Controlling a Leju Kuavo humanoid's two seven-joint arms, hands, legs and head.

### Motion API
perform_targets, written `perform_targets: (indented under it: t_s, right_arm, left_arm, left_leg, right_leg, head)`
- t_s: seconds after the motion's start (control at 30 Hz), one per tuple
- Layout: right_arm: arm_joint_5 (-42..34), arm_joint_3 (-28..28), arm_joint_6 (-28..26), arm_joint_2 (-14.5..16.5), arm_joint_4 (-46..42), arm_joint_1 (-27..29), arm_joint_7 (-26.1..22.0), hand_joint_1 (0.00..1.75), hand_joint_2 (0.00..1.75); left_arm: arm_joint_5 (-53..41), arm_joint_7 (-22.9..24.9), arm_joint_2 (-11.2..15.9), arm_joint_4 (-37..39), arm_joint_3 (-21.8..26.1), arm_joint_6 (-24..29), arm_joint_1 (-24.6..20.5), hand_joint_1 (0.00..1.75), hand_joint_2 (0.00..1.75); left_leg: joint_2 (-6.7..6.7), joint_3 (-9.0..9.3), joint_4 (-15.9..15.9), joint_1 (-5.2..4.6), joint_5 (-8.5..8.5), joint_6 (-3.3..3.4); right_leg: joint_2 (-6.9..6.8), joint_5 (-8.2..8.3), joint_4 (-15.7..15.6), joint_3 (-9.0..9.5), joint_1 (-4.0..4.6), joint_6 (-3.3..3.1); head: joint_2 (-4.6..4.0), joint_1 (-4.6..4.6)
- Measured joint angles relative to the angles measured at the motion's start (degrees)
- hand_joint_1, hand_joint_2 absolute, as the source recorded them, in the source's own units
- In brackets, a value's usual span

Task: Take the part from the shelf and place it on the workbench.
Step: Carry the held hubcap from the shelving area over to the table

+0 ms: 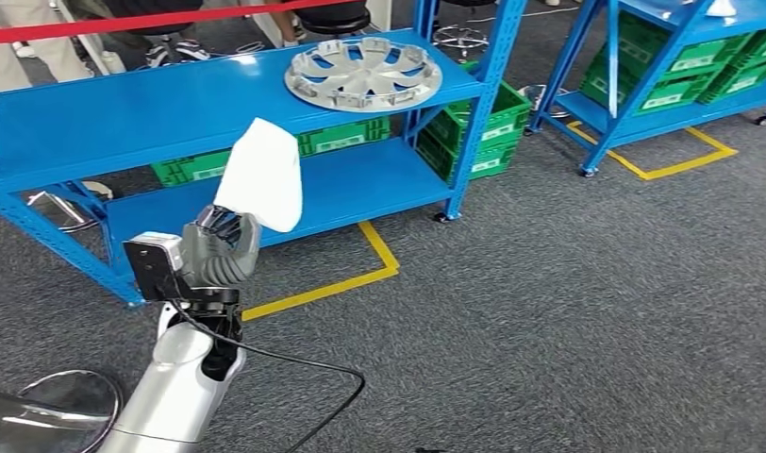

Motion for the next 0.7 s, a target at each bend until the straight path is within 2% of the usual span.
perform_targets:
  t_s: [0.03,0.07,0.1,0.13,0.17,0.2,0.27,0.3,0.37,0.4,0.43,0.47,0.5,0.53,0.57,0.6,0.63,0.67,0.7]
  right_arm:
    - [0.01,-0.02,-0.01,0.02,-0.01,0.05,-0.26,0.0,0.0]
    - [0.02,-0.05,0.05,0.02,-0.01,0.08,-0.75,0.0,0.0]
    - [0.02,-0.08,0.13,0.02,-0.02,0.06,-1.41,0.0,0.0]
    - [0.02,-0.09,0.22,0.04,-0.02,0.01,-2.06,0.0,0.0]
    - [0.02,-0.1,0.28,0.09,-0.02,-0.05,-2.56,0.0,0.0]
    - [0.02,-0.12,0.25,0.13,-0.02,-0.09,-2.82,0.0,0.0]
    - [0.04,-0.21,0.04,0.19,-0.02,-0.08,-2.61,0.0,0.0]
    - [0.12,-0.27,0.03,0.19,-0.02,-0.04,-2.31,0.0,0.0]
    - [0.4,-0.38,0.82,0.14,-0.02,-0.05,-1.81,0.0,0.0]
    - [0.54,-0.41,1.51,0.06,-0.02,-0.07,-1.77,0.0,0.0]
    - [0.63,-0.43,2.15,-0.05,-0.02,-0.08,-1.78,0.0,0.0]
    - [0.66,-0.45,2.57,-0.17,-0.02,-0.04,-1.78,0.0,0.0]
    - [0.68,-0.48,2.79,-0.29,-0.02,0.06,-1.78,0.0,0.0]
    - [0.69,-0.5,2.86,-0.4,-0.02,0.16,-1.77,0.0,0.0]
    - [0.71,-0.53,2.87,-0.49,-0.02,0.23,-1.74,0.0,0.0]
    - [0.73,-0.56,2.8,-0.55,-0.02,0.25,-1.71,0.0,0.0]
    - [0.74,-0.58,2.56,-0.6,-0.02,0.21,-1.62,0.0,0.0]
    - [0.75,-0.63,2.09,-0.63,-0.02,0.14,-1.51,0.0,0.0]
    - [0.74,-0.69,1.39,-0.63,-0.02,0.12,-1.47,0.0,0.0]
  left_arm:
    - [0.22,0.19,0.01,0.21,-0.01,-0.37,-0.13,1.75,1.75]
    - [0.59,0.31,0.03,0.43,-0.04,-0.97,-0.27,1.75,1.75]
    - [1.01,0.34,0.1,0.6,-0.08,-1.78,-0.4,1.75,1.75]
    - [1.51,0.35,0.24,0.75,-0.11,-2.7,-0.54,1.75,1.75]
    - [2.01,0.36,0.41,0.9,-0.14,-3.72,-0.67,1.75,1.75]
    - [2.47,0.37,0.62,1.05,-0.18,-4.82,-0.77,1.75,1.75]
    - [2.96,0.32,1.0,1.32,-0.48,-7.0,-0.97,1.75,1.75]
    - [2.87,0.07,1.19,1.42,-0.73,-7.94,-1.06,1.75,1.75]
    - [2.01,-0.76,1.52,1.49,-1.14,-8.85,-1.16,1.75,1.75]
    - [1.47,-1.04,1.7,1.51,-1.21,-8.88,-1.09,1.75,1.75]
    - [1.0,-1.07,1.83,1.53,-1.22,-8.73,-0.95,1.75,1.75]
    - [0.62,-0.89,1.98,1.57,-1.22,-8.51,-0.79,1.75,1.75]
    - [0.36,-0.68,2.09,1.63,-1.22,-8.29,-0.65,1.75,1.75]
    - [0.17,-0.52,2.16,1.69,-1.22,-8.12,-0.58,1.75,1.75]
    - [0.07,-0.43,2.22,1.74,-1.22,-7.97,-0.57,1.75,1.75]
    - [0.04,-0.39,2.26,1.76,-1.21,-7.75,-0.58,1.75,1.75]
    - [0.02,-0.37,2.27,1.77,-1.21,-7.37,-0.59,1.75,1.75]
    - [0.02,-0.28,2.26,1.78,-1.17,-6.71,-0.58,1.75,1.75]
    - [0.07,-0.06,2.18,1.8,-1.1,-5.81,-0.54,1.75,1.75]
  left_leg:
    - [0.74,0.07,0.0,-0.02,-0.08,-0.04]
    - [1.43,0.22,0.01,-0.03,-0.21,-0.14]
    - [2.04,0.41,0.01,-0.08,-0.37,-0.33]
    - [2.59,0.59,0.04,-0.24,-0.56,-0.6]
    - [3.07,0.75,0.07,-0.39,-0.72,-0.88]
    - [3.53,0.85,0.07,-0.54,-0.82,-1.18]
    - [4.21,0.98,-0.01,-0.54,-0.98,-1.78]
    - [3.66,0.93,0.24,-0.42,-1.37,-2.11]
    - [1.08,-0.57,3.6,-0.17,-3.74,-2.6]
    - [-0.36,-2.25,7.11,-0.11,-5.6,-2.69]
    - [-1.16,-4.32,11.22,-0.1,-7.4,-2.74]
    - [-1.51,-6.23,14.77,-0.1,-8.53,-2.78]
    - [-1.65,-7.45,16.7,-0.09,-8.57,-2.8]
    - [-1.75,-7.63,16.4,-0.05,-7.37,-2.79]
    - [-2.0,-6.73,13.9,0.04,-5.21,-2.78]
    - [-2.94,-5.11,10.04,0.24,-2.76,-2.84]
    - [-4.55,-3.38,5.99,0.56,-1.0,-2.91]
    - [-5.95,-2.16,3.1,0.8,-0.01,-2.91]
    - [-7.03,-1.54,1.5,0.93,0.24,-2.81]
  right_leg:
    - [-0.15,0.93,-1.27,0.92,-0.03,-0.01]
    - [-0.59,2.6,-4.81,3.04,-0.02,-0.1]
    - [-1.73,4.14,-9.31,5.6,0.09,-0.28]
    - [-2.61,5.37,-13.11,7.84,0.23,-0.6]
    - [-3.23,6.04,-15.59,9.29,0.36,-0.96]
    - [-3.41,6.14,-16.51,9.78,0.52,-1.32]
    - [-2.15,6.26,-16.43,9.58,0.55,-2.02]
    - [-1.54,6.35,-16.55,9.54,0.47,-2.35]
    - [-0.31,6.65,-16.89,9.58,0.17,-3.05]
    - [0.37,6.74,-16.93,9.51,0.12,-3.28]
    - [1.09,6.79,-16.94,9.44,0.1,-3.44]
    - [1.91,6.81,-16.93,9.39,0.1,-3.51]
    - [2.76,6.84,-16.92,9.38,0.09,-3.52]
    - [3.66,6.87,-16.89,9.39,0.05,-3.46]
    - [4.58,6.92,-16.85,9.42,-0.04,-3.36]
    - [5.49,6.97,-16.79,9.39,-0.14,-3.16]
    - [6.38,6.98,-16.56,9.21,-0.15,-2.86]
    - [7.13,7.04,-16.41,8.92,-0.18,-2.51]
    - [7.81,7.14,-16.34,8.58,-0.23,-2.1]
  head:
    - [0.0,0.01]
    - [0.0,0.02]
    - [0.0,0.03]
    - [0.0,-0.01]
    - [0.0,-0.04]
    - [0.0,-0.07]
    - [0.0,-0.09]
    - [0.0,-0.14]
    - [0.0,-0.31]
    - [0.0,-0.45]
    - [0.0,-0.55]
    - [0.0,-0.64]
    - [0.0,-0.66]
    - [0.0,-0.66]
    - [0.0,-0.66]
    - [0.0,-0.66]
    - [0.0,-0.74]
    - [0.0,-0.76]
    - [0.0,-0.83]
